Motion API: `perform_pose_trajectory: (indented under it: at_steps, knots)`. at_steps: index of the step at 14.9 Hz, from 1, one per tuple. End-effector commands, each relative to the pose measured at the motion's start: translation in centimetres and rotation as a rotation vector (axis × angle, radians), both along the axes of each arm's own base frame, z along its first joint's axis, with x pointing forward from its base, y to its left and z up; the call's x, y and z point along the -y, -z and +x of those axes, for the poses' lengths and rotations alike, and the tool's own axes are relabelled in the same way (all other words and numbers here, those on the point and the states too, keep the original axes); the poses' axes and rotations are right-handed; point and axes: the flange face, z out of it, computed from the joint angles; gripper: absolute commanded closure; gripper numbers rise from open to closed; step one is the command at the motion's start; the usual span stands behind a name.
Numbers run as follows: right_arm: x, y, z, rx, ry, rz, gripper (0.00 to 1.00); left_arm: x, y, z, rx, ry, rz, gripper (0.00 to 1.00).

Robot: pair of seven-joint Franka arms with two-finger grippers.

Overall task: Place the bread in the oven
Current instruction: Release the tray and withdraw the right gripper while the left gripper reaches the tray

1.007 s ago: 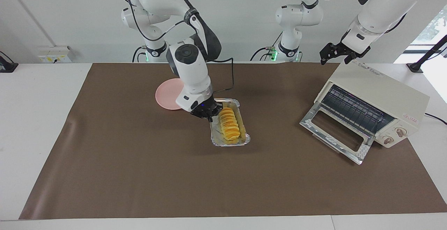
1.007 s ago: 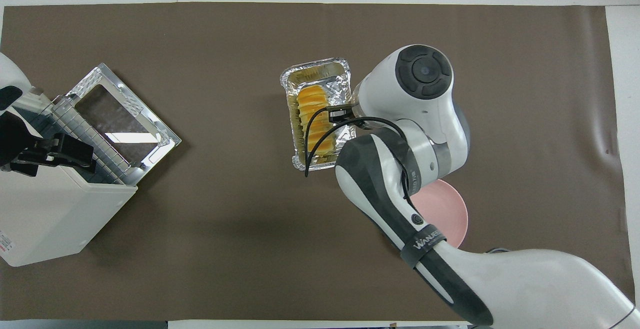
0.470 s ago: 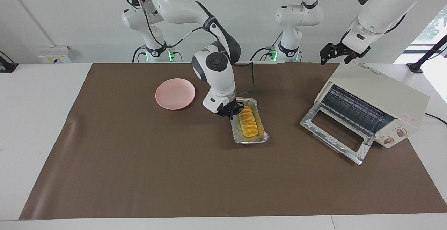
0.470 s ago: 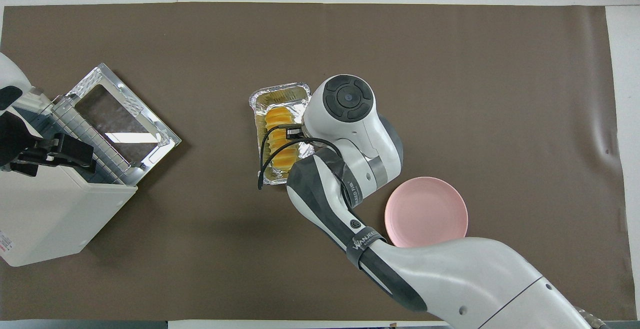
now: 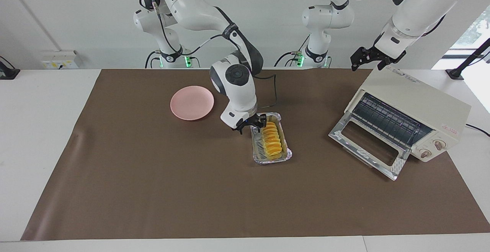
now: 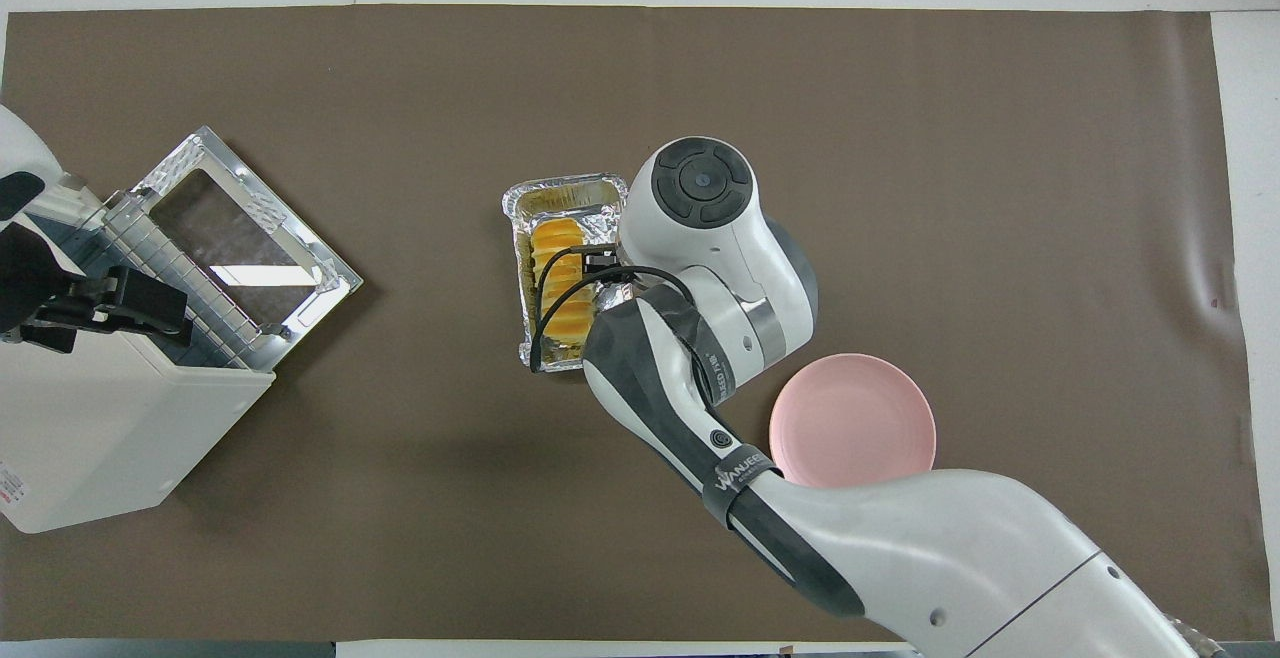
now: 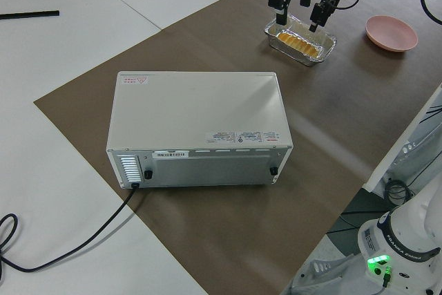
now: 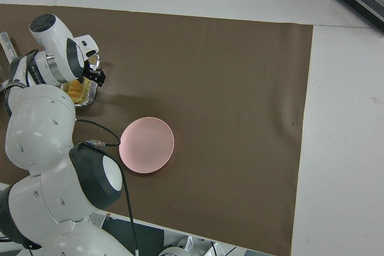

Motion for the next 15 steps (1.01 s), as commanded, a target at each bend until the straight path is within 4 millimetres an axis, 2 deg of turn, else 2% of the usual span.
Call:
perform_pose_trajectory:
  at_steps: [1,4,6,8,9,11,12,14,15]
  knots:
    - [5.5,-7.1,1.1,0.016,-0.034,-0.006,0.0,-0.3,-0.2,-0.4,0.017,0.003,0.011,0.0]
    - [10.8,-12.2,0.4,-0.003,-0.09,-0.03,0.0,0.1,-0.2,-0.3,0.021,0.01,0.01,0.0]
    - [14.6,-14.3,-0.1,-0.037,-0.098,-0.052,0.0,-0.3,-0.5,-0.2,0.035,0.013,0.008,0.0]
    - [18.5,-16.9,-0.9,-0.058,-0.09,-0.077,0.0,0.3,-0.6,0.1,0.061,0.02,0.006,0.0]
    - [20.7,-18.1,-1.1,-0.049,-0.091,-0.084,0.0,0.7,-0.7,0.7,0.104,0.017,0.003,0.0]
    - [23.7,-19.8,-1.9,-0.029,-0.102,-0.085,0.0,1.5,-1.3,2.1,0.181,0.027,-0.015,0.0]
    - [25.2,-20.3,-2.4,-0.024,-0.081,-0.087,0.0,2.5,-1.3,3.3,0.184,0.038,-0.027,0.0]
    - [28.6,-20.4,-2.5,-0.032,-0.039,-0.096,0.0,8.0,-0.4,6.3,0.155,0.124,-0.041,0.0]
    - [30.0,-20.1,-2.6,-0.061,-0.055,-0.102,0.0,9.4,0.2,7.4,0.154,0.136,-0.044,0.0]
